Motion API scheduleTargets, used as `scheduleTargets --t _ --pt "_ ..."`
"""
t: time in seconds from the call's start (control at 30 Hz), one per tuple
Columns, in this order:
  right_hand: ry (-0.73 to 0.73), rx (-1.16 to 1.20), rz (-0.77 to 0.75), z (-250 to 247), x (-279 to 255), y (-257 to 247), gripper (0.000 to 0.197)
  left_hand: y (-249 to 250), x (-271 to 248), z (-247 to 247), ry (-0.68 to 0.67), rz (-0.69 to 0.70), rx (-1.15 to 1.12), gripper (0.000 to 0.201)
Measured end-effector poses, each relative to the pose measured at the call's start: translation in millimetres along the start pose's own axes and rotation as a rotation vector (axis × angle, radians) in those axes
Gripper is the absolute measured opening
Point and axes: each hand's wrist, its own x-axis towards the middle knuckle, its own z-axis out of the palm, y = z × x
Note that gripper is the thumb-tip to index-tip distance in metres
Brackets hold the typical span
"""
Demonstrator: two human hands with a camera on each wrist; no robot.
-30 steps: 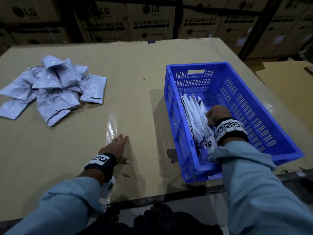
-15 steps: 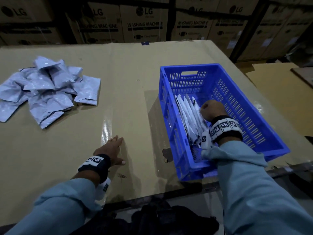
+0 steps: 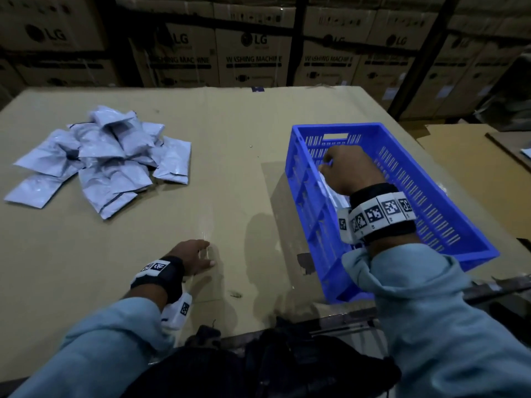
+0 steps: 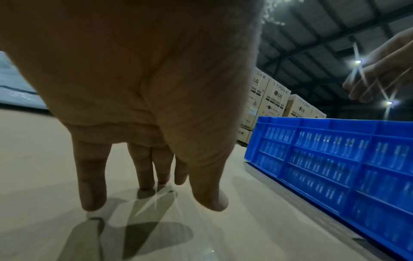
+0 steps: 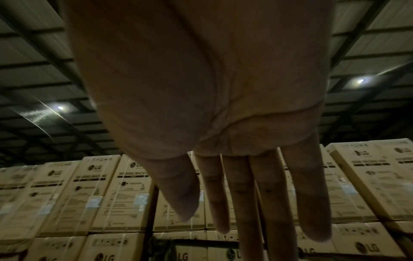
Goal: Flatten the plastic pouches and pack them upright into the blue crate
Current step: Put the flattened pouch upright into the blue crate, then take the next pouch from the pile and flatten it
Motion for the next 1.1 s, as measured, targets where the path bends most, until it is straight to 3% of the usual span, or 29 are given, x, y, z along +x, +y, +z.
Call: scheduleTargets --t 0.3,0.57,0.7,0.83,0.9,0.97,1.1 --pt "-0.085 0.118 -0.106 85 -18 -181 0.033 -144 -28 -34 0.063 -0.017 -0.105 0.075" --pt "-0.294 0.220 -0.149 196 -16 -337 0.028 -291 -36 -65 0.129 -0.039 0.064 0.066" --pt "-0.324 0.193 -0.198 239 -11 -403 0.033 -354 -40 -69 0.149 -0.080 0.086 0.086" --pt "-0.351 0.053 -0.301 278 -8 -459 0.034 -394 -39 -75 0.136 -0.172 0.061 0.117" --pt "-0.337 -0.003 -0.354 298 -4 -483 0.036 -406 -38 -72 0.106 -0.198 0.084 0.123" --pt "-0.306 -0.054 -0.379 318 3 -503 0.042 -414 -37 -64 0.070 -0.189 0.136 0.117" --pt "-0.288 -0.155 -0.353 348 19 -528 0.072 -427 -39 -49 0.043 -0.135 0.154 0.101"
